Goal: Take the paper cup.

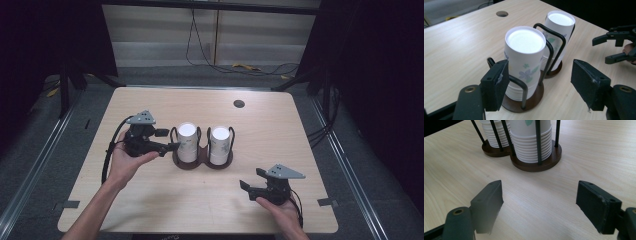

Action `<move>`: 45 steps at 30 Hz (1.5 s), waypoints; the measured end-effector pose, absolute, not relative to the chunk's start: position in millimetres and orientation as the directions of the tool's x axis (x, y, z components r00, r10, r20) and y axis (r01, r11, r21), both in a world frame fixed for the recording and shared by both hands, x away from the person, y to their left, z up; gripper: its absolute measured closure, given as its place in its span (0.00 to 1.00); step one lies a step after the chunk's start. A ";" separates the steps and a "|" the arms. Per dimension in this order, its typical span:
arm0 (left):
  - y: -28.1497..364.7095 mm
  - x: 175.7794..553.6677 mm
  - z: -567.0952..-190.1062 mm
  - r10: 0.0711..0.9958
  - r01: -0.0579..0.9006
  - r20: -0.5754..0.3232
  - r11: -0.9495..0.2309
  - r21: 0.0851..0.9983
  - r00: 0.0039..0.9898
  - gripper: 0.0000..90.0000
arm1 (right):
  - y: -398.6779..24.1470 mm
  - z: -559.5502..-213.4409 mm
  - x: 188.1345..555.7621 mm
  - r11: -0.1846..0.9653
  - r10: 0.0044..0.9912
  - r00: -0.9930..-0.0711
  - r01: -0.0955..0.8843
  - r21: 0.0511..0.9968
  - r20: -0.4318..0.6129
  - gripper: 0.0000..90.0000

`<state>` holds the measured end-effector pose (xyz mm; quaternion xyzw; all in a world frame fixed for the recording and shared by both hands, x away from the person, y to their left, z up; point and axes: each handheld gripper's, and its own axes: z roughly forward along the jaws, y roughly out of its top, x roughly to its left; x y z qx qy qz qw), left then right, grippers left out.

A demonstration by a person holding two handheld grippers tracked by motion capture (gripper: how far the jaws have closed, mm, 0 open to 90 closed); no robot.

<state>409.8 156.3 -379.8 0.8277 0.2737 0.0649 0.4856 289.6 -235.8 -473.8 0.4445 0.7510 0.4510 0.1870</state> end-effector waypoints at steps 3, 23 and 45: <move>154.4 413.3 -375.3 0.517 0.384 -0.147 -0.388 0.837 0.843 0.34 | -235.7 -474.5 290.1 0.196 0.837 -0.534 0.502 0.843 0.123 0.24; 126.6 447.9 -354.7 0.492 0.415 -0.140 -0.510 0.754 0.859 0.31 | -235.1 -475.8 290.4 0.198 0.832 -0.541 0.503 0.841 0.127 0.22; 92.8 467.5 -357.9 0.475 0.410 -0.056 -0.687 0.600 0.878 0.31 | -233.9 -477.1 290.5 0.202 0.832 -0.539 0.511 0.835 0.129 0.21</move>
